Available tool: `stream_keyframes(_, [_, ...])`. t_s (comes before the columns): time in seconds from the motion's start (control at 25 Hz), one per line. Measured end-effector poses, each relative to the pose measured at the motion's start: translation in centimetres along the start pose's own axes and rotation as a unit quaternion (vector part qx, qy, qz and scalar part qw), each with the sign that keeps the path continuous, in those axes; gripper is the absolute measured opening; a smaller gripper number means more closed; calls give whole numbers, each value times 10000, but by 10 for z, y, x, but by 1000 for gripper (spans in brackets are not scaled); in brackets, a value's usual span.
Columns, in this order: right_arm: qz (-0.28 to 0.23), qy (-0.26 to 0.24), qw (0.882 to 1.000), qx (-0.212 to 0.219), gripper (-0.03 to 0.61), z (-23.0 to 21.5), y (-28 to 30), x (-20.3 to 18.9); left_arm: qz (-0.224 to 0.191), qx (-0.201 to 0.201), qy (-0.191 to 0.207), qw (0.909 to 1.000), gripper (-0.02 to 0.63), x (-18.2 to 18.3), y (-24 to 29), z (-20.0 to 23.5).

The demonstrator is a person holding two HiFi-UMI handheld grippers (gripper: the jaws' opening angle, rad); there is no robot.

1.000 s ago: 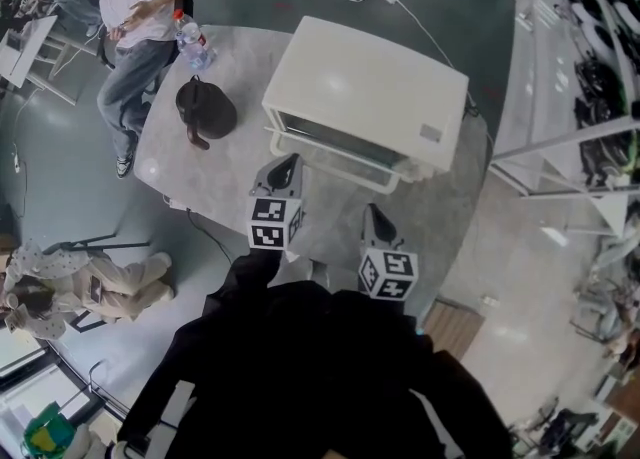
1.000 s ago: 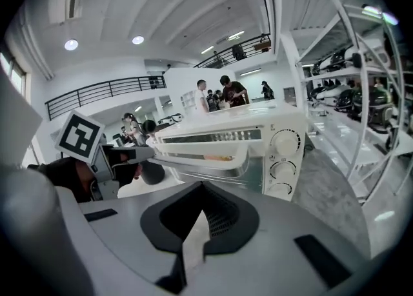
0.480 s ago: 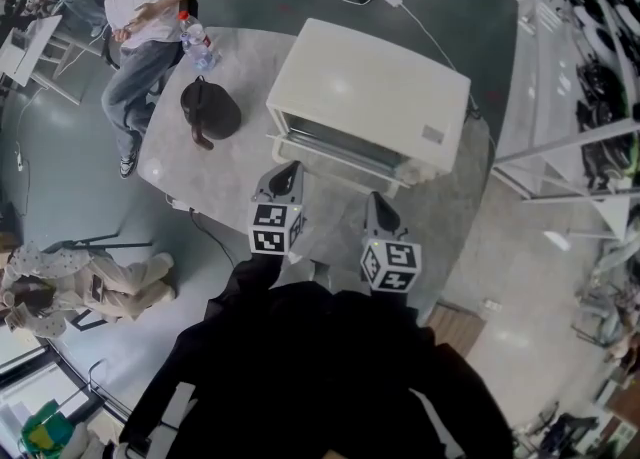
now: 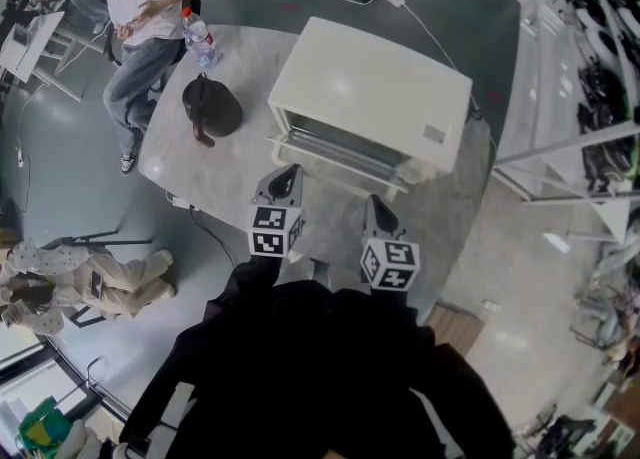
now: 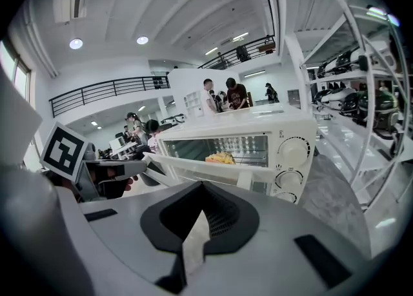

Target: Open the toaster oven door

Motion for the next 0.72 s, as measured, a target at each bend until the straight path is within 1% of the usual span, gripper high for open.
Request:
stream_keyframes(0.24, [133, 7, 9999, 50, 3, 1, -2, -10, 67, -2, 3, 10000, 3, -6, -5, -1])
stream_keyframes(0.48, [244, 222, 9993, 194, 3, 5, -5, -20, 144, -14, -54, 9999, 3, -19, -9, -1])
stream_keyframes(0.72, [354, 202, 9988, 272, 3, 7, -5, -27, 200, -61, -11, 9998, 3, -26, -11, 0])
Point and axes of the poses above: the fingertips, and each gripper's own axes: y forward along the fingers, z to its left, x out of its top, the point moved 1 cm from there along -y, backward along the fingers, and after that the axes turned 4 degrees about z, right-handed, at the moved point
